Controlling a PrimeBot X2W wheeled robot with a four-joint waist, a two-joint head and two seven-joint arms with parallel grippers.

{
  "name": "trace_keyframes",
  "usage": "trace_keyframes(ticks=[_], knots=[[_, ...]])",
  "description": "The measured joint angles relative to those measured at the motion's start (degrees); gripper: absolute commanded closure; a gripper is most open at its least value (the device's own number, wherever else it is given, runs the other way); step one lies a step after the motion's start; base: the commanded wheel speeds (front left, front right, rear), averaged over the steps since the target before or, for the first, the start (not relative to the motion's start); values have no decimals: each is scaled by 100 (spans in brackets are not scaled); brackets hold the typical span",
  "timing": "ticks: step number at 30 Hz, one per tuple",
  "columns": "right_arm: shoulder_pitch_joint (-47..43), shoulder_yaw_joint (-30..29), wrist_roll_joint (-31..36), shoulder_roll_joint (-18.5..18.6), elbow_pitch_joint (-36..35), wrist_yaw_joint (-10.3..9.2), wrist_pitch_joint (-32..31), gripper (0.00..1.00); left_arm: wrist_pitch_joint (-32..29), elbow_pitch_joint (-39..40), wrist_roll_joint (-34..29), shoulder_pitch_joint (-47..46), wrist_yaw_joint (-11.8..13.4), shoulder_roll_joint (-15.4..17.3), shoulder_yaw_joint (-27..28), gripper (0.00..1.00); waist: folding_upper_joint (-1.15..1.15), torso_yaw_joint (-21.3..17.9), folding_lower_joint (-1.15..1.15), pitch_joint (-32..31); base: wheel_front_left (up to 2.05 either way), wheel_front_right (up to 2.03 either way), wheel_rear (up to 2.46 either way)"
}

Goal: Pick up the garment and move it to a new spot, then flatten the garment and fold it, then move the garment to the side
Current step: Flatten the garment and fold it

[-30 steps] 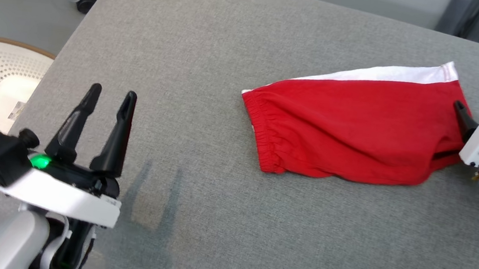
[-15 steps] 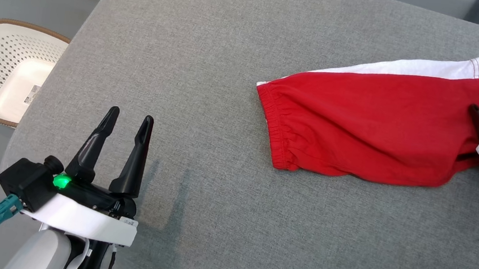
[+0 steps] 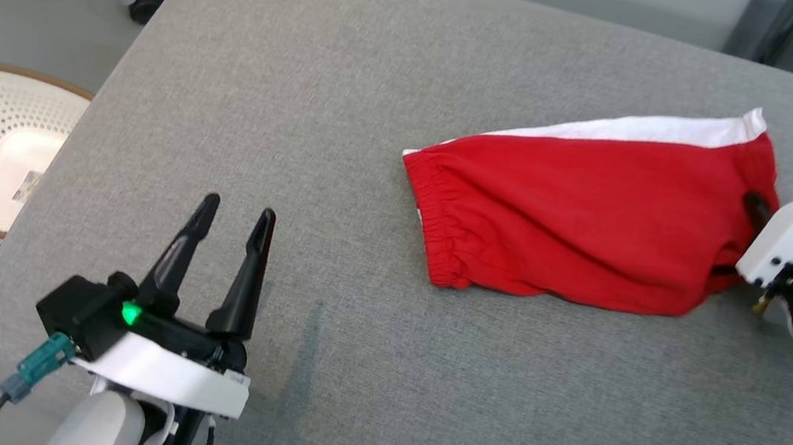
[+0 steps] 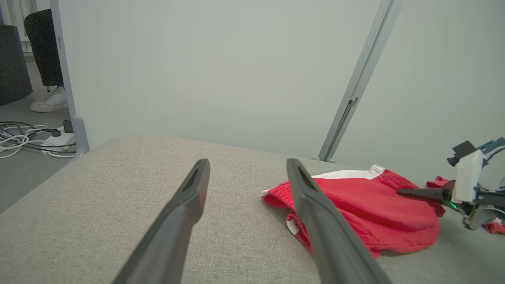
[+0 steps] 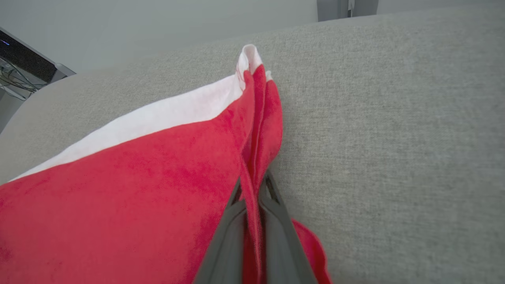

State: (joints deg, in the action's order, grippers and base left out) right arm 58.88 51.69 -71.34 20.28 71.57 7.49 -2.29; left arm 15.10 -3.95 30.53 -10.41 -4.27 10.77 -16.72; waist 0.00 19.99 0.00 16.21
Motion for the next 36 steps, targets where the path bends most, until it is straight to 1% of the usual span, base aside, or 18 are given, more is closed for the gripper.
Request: trace_keyframes(ticks=[3, 10, 14, 17, 23, 24, 25, 26, 27, 28, 29, 30, 36], knots=[[-272, 82, 26, -12, -170, 0, 135, 100, 0, -121, -64, 130, -49, -89, 34, 0, 0, -97, 0, -155, 0, 0, 0], [-920, 57, -133, 42, -677, 0, 635, 100, 0, -312, -232, 355, -121, -252, 35, 0, 0, -438, 0, -599, 0, 0, 0], [-1220, 20, -261, 131, -847, 0, 849, 100, 2, -346, -283, 446, -122, -272, 47, 0, 0, -693, 0, -804, 0, 0, 0], [-1485, 20, -343, 163, -958, 0, 894, 100, 2, -364, -309, 504, -124, -282, 45, 0, 0, -877, 0, -919, 0, 0, 0], [-1834, 40, -425, 197, -1149, 0, 1083, 100, 3, -387, -331, 589, -122, -302, 93, 0, 0, -1156, 0, -1063, 0, 0, 0], [-1868, 47, -426, 183, -1161, 0, 1115, 82, 3, -389, -331, 625, -122, -302, 98, 0, 0, -1196, 0, -1078, 0, 0, 0], [-1886, 53, -427, 177, -1177, 0, 1126, 77, 2, -398, -332, 656, -121, -300, 103, 0, 0, -1234, 0, -1092, 0, 0, 0], [-1897, 55, -436, 170, -1193, 0, 1138, 77, 2, -403, -335, 669, -121, -300, 103, 0, 0, -1271, 0, -1105, 0, 0, 0], [-1901, 59, -443, 163, -1207, 0, 1144, 74, 3, -401, -342, 668, -121, -299, 105, 0, 0, -1304, 0, -1115, 0, 0, 0], [-1903, 65, -443, 158, -1209, 0, 1163, 60, 3, -403, -354, 668, -121, -299, 103, 0, 0, -1333, 0, -1125, 0, 0, 0], [-1905, 68, -444, 155, -1206, 0, 1176, 8, 3, -403, -366, 668, -121, -299, 100, 0, 0, -1359, 0, -1133, 0, 0, 0], [-1912, 67, -453, 153, -1199, 0, 1190, 0, 3, -410, -370, 668, -121, -299, 98, 0, 0, -1378, 0, -1140, 0, 0, 0], [-1929, 66, -425, 179, -1150, 0, 1430, 0, 3, -458, -372, 670, -122, -280, 87, 0, 0, -1439, 0, -1204, 0, 0, 0]])
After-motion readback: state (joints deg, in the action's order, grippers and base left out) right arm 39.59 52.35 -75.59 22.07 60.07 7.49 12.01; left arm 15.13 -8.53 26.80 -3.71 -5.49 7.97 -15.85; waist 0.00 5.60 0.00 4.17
